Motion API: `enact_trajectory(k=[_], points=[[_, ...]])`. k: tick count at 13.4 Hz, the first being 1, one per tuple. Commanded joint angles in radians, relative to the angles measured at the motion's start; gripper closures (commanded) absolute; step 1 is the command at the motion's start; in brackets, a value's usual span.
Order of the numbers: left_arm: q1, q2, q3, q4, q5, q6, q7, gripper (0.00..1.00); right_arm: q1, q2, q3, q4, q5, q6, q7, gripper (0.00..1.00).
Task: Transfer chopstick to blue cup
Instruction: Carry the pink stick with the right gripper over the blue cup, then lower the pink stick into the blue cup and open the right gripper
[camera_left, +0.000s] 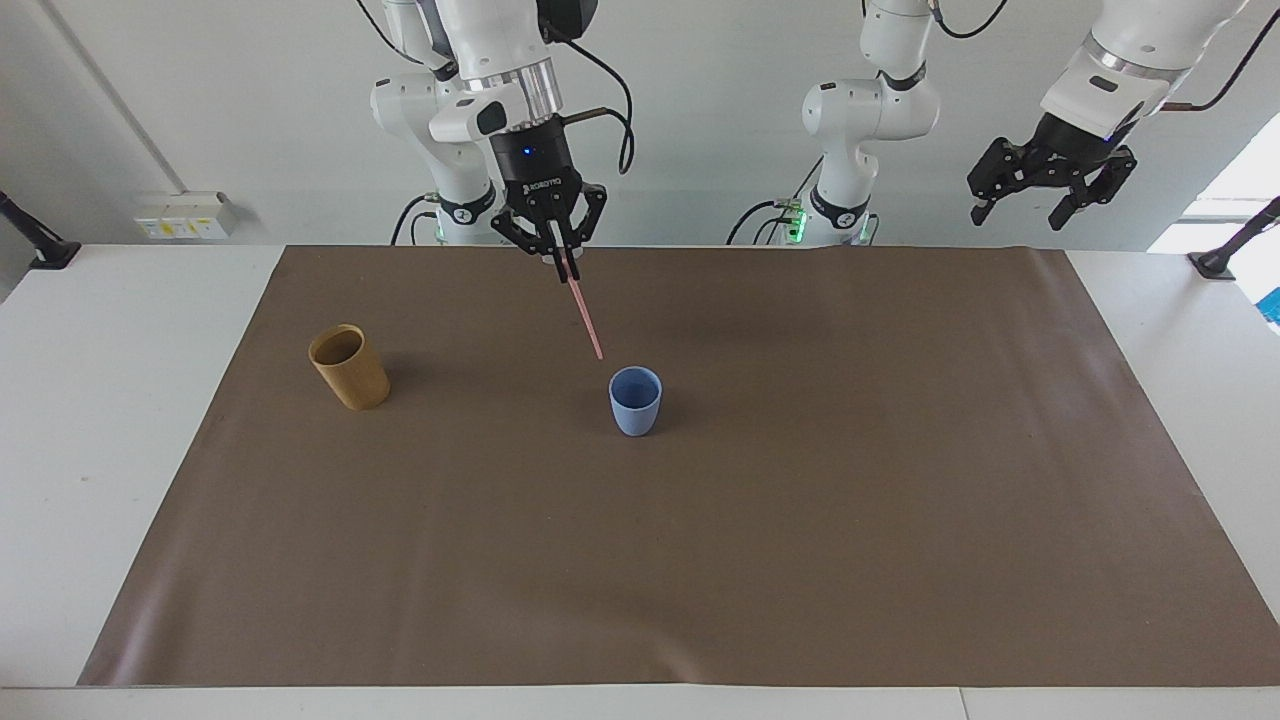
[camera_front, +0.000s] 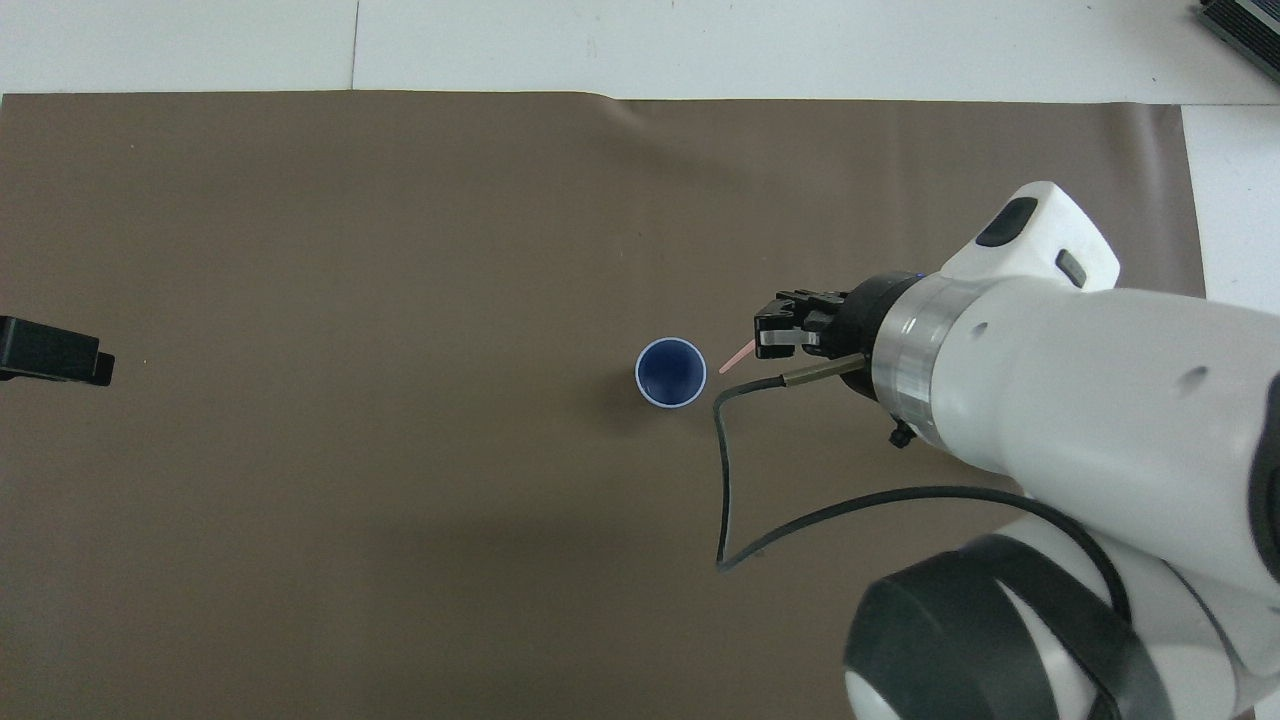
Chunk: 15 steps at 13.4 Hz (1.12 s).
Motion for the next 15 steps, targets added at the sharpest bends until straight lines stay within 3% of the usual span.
enact_trajectory(k=[1, 6, 15], points=[[0.008, -0.009, 0.002, -0.024, -0.014, 0.042, 0.019, 0.00, 0.052, 0.056, -0.002, 0.010, -0.012, 0.082, 0.064, 1.00], [0.008, -0.010, 0.002, -0.041, -0.017, 0.048, 0.019, 0.00, 0.092, 0.113, -0.002, -0.014, -0.103, 0.120, 0.071, 1.00], [0.026, -0.009, 0.005, -0.052, -0.029, 0.057, 0.019, 0.00, 0.094, 0.145, -0.002, -0.095, -0.126, 0.158, 0.071, 1.00]])
